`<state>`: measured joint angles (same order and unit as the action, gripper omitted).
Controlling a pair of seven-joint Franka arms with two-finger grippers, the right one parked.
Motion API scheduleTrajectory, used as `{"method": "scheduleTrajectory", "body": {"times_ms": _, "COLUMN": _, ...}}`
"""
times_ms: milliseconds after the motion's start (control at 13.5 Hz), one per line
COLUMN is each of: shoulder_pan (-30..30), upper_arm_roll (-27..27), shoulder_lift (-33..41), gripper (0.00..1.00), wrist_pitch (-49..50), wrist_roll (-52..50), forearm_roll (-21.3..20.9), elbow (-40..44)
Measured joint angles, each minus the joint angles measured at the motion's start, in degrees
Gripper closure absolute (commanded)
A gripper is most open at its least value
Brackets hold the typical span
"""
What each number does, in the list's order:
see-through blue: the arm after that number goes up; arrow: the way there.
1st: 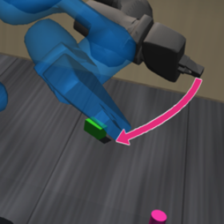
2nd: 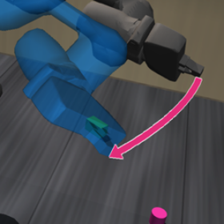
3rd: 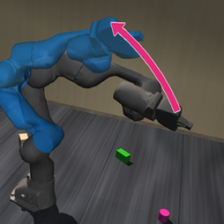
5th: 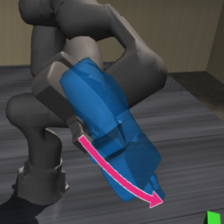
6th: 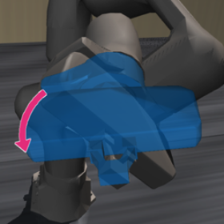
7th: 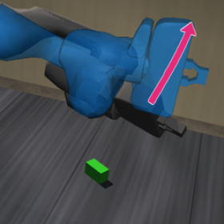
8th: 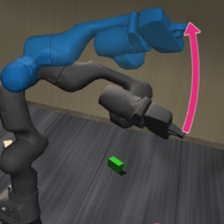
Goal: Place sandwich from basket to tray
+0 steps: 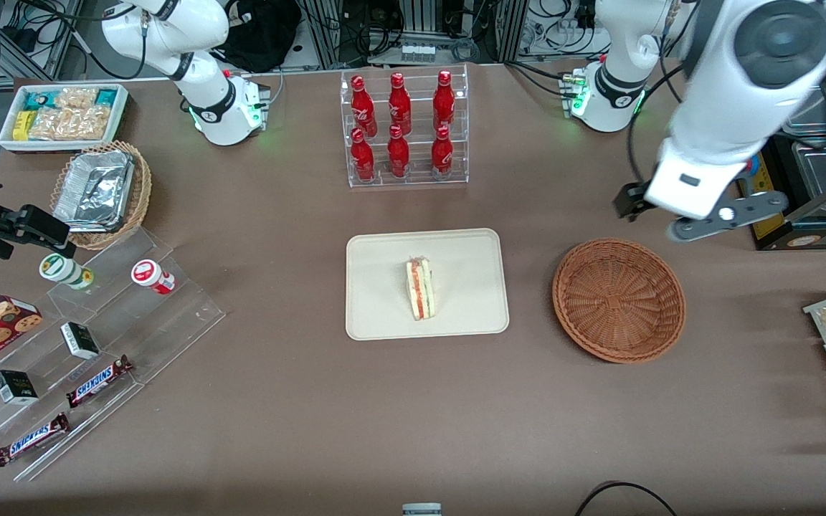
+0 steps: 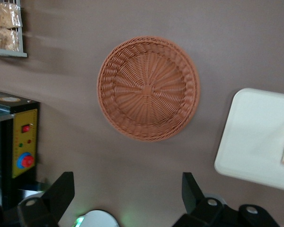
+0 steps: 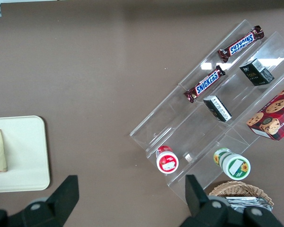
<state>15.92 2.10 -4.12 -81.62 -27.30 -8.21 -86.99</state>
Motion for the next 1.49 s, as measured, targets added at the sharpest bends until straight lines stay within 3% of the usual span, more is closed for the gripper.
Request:
{"method": "scheduleTrajectory", "body": {"times_ms": 149, "shoulder_pan": -1.1, "upper_arm_roll": -3.2, "shoulder_lift": 1.0, "gripper": 0.0, "wrist_pitch": 0.8, "wrist_roll": 7.5, "forearm_roll": 2.0, "elbow": -0.6}}
{"method": "scheduleTrajectory", "body": {"times_ms": 520, "shoulder_pan": -14.9, "upper_arm_roll": -0.8, "shoulder_lift": 4.1, "gripper": 0.0, "wrist_pitch": 1.0, "wrist_roll": 26.4, "forearm_roll": 5.7, "elbow": -3.7}}
{"method": "scheduleTrajectory", "body": {"times_ms": 743, "shoulder_pan": -22.3, "upper_arm_roll": 7.6, "shoulder_lift": 4.6, "gripper": 0.0, "wrist_pitch": 0.5, "wrist_roll": 27.1, "forearm_roll": 5.7, "elbow": -3.5}}
{"method": "scheduleTrajectory", "body": {"times_ms": 892, "shoulder_pan": -23.6, "upper_arm_roll": 11.0, "shoulder_lift": 4.6, "gripper": 0.0, "wrist_pitch": 0.1, "wrist_roll": 26.9, "forearm_roll": 5.7, "elbow": -3.3}}
{"method": "scheduleTrajectory", "body": {"times_ms": 1486, "shoulder_pan": -23.6, "upper_arm_roll": 10.4, "shoulder_lift": 4.6, "gripper": 0.0, "wrist_pitch": -1.6, "wrist_roll": 23.9, "forearm_roll": 5.7, "elbow": -2.5}}
